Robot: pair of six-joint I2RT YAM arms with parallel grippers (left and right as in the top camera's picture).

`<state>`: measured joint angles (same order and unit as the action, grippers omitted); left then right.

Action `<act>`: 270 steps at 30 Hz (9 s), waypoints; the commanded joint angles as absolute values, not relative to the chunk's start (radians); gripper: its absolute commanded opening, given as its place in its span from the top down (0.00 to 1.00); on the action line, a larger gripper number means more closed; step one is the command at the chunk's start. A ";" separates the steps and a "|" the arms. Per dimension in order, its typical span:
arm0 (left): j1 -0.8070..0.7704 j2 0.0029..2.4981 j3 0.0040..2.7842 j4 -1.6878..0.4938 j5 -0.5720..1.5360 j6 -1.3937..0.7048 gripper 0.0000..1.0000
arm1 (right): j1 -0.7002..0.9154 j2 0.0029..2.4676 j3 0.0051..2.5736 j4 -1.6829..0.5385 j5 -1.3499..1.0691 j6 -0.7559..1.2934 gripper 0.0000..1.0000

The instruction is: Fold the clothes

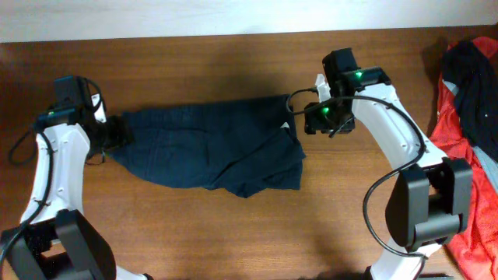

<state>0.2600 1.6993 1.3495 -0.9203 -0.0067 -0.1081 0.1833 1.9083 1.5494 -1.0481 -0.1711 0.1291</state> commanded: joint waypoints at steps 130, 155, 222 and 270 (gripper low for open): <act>0.216 1.842 1.293 -0.671 0.538 0.413 0.16 | 0.255 1.888 1.180 -0.538 -0.203 0.245 0.96; 0.220 1.952 1.271 -0.750 0.548 0.546 0.99 | 0.189 1.953 1.180 -0.599 -0.167 0.245 0.96; 0.221 1.645 1.199 -0.982 0.525 0.231 0.95 | 0.077 1.921 1.216 -0.731 0.037 0.260 0.96; 0.209 1.614 0.985 -0.466 0.410 -0.076 1.00 | 0.127 1.763 1.335 -0.901 -0.489 0.147 0.96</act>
